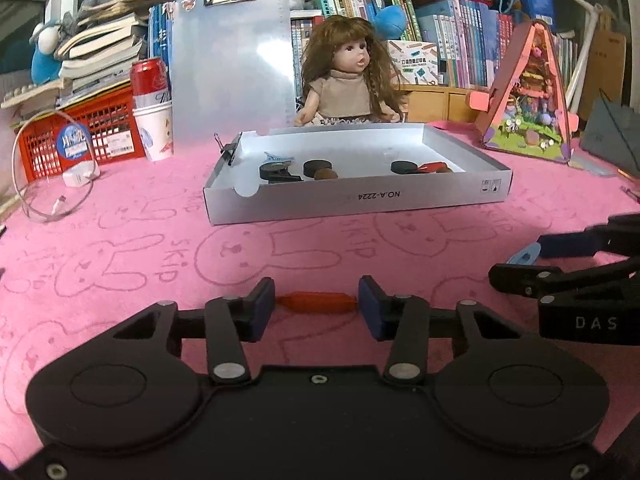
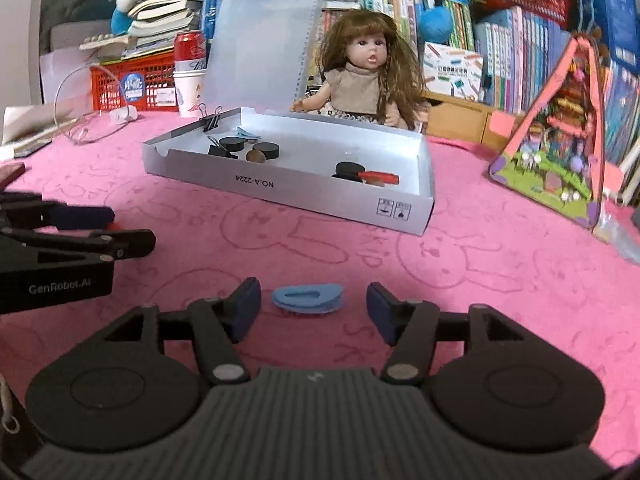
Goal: Organize rigid objects
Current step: 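Carry the orange piece and blue clip with both tools over the white box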
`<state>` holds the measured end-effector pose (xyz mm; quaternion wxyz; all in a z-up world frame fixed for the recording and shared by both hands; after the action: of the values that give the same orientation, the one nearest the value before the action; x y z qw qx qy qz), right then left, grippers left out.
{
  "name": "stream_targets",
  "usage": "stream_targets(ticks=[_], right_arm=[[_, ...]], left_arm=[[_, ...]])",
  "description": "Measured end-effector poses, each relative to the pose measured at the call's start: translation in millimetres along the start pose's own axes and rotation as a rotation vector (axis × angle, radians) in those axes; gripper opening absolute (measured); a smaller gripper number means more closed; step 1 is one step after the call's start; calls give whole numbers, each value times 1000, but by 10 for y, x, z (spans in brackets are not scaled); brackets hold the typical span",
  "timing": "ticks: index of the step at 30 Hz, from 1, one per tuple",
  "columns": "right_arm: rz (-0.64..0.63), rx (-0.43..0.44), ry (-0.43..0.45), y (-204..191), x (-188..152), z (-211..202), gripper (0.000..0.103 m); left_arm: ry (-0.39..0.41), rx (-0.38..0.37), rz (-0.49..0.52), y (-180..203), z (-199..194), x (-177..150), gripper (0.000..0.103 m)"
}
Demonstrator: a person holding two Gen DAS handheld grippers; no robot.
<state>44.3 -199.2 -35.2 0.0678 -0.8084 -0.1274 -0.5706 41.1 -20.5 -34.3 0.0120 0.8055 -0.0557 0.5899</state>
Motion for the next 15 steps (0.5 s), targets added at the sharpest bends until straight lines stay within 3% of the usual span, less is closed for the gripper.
stream_targets(ticks=[4, 15], right_arm=[[0, 13, 14, -72, -15, -29, 44], [83, -34, 35, -102, 29, -42, 44]], left_arm=[[0, 15, 6, 19, -12, 6, 42], [-25, 31, -17, 46, -11, 119, 42]])
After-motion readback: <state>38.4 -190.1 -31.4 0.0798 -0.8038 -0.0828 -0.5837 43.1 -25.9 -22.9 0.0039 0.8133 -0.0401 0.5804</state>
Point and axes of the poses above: each gripper's, at about its wrist camera, not at the fingertips, and z roughly the way its jaws point, y to its right, x to its top, the point moved 3 cm from there along z, roughly the way its jaws point, and after that the axes turned 13 degrees about y, right-handed, at the moved point
